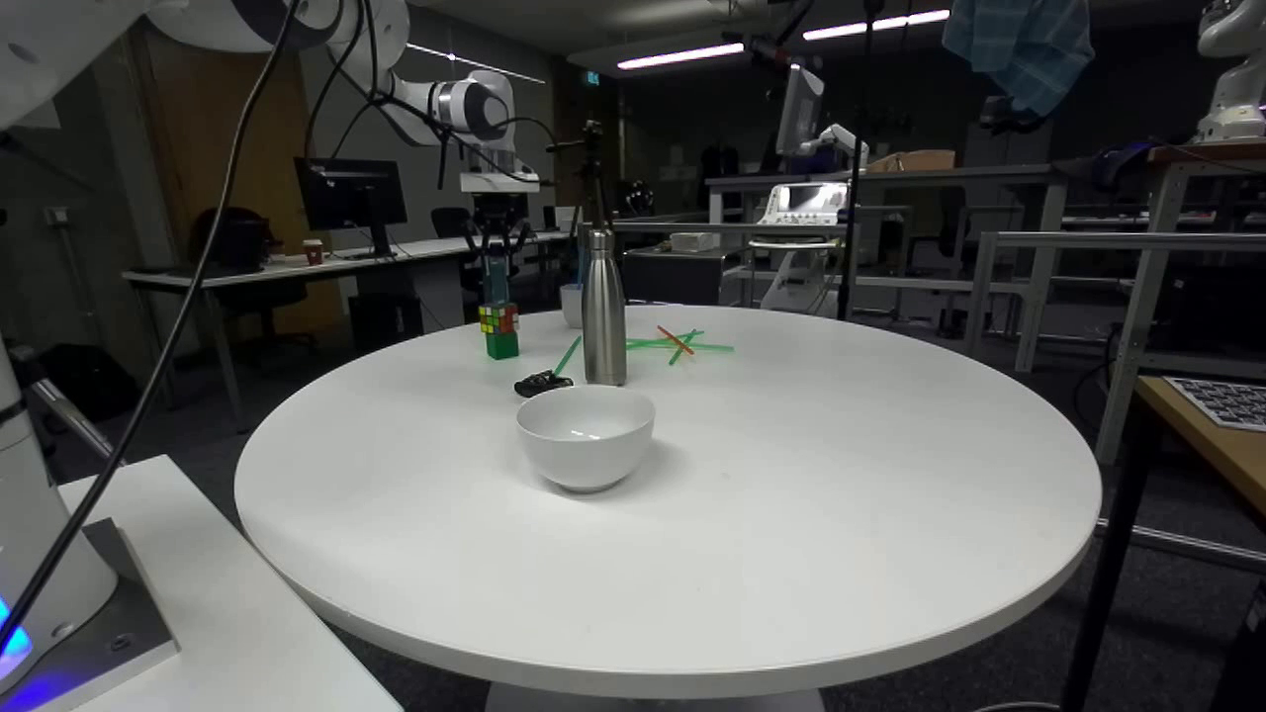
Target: Put the blue bottle on top of the block
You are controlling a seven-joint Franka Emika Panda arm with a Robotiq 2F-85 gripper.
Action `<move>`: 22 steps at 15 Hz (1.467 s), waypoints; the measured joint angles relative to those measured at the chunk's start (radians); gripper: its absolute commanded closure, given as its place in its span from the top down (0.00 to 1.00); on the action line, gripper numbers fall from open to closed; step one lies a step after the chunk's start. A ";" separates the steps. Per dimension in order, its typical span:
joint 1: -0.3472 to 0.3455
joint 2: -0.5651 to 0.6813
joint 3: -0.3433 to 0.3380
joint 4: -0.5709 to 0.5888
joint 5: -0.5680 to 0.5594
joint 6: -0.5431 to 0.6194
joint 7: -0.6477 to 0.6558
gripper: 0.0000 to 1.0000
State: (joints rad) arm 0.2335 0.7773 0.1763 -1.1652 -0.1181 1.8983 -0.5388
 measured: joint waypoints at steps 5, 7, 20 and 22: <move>0.000 0.003 0.000 0.000 0.000 -0.014 0.000 0.53; 0.000 0.004 0.000 0.000 0.000 -0.014 0.000 0.68; 0.000 0.004 -0.002 0.014 0.000 -0.015 0.000 1.00; 0.000 0.003 -0.002 0.021 -0.001 -0.015 0.000 1.00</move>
State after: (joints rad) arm 0.2336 0.7806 0.1748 -1.1439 -0.1195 1.8833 -0.5386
